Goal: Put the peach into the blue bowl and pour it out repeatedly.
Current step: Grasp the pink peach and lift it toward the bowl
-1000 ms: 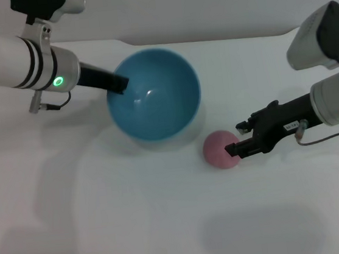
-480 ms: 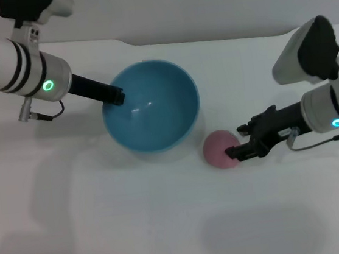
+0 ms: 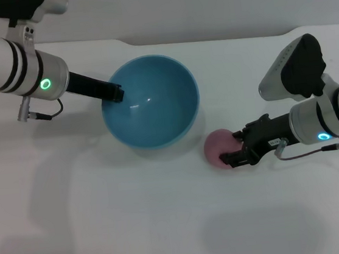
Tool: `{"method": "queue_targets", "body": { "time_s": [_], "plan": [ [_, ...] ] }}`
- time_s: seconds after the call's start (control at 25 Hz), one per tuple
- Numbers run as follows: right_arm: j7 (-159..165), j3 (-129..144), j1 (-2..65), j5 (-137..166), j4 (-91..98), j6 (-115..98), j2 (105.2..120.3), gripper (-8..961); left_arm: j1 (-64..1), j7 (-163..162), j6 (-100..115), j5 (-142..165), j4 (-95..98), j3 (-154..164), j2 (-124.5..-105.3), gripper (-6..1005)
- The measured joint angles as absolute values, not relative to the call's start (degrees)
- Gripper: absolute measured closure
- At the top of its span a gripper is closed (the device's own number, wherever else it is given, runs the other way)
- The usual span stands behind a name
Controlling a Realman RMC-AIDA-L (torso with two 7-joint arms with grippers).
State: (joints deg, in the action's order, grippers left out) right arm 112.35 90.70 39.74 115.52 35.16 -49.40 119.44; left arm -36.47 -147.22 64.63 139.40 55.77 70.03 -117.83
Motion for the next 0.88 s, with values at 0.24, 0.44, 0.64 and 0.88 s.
{"method": "queue_targets", "body": {
  "time_s": [0.24,0.44,0.64,0.88],
  "plan": [
    [112.35,90.75,39.37,115.35,34.69,-48.68,119.40,320,-36.30,-147.25,62.84,138.67,55.37,70.16,-118.07,999],
    [112.33,90.49,38.82,115.30,34.50,-49.19,119.08,397,-35.66,-147.27,61.95,137.67,55.17,70.11,-118.05,1000],
    [112.33,89.77,36.49,115.30,37.41,-51.05,118.77,582,-34.87,-147.29,59.90,136.19,55.13,70.12,-118.02,1000],
    [109.54,80.26,33.25,115.92,41.01,-59.76,118.02,740,-34.06,-147.31,58.96,134.27,55.04,70.11,-117.95,1001]
  ]
}}
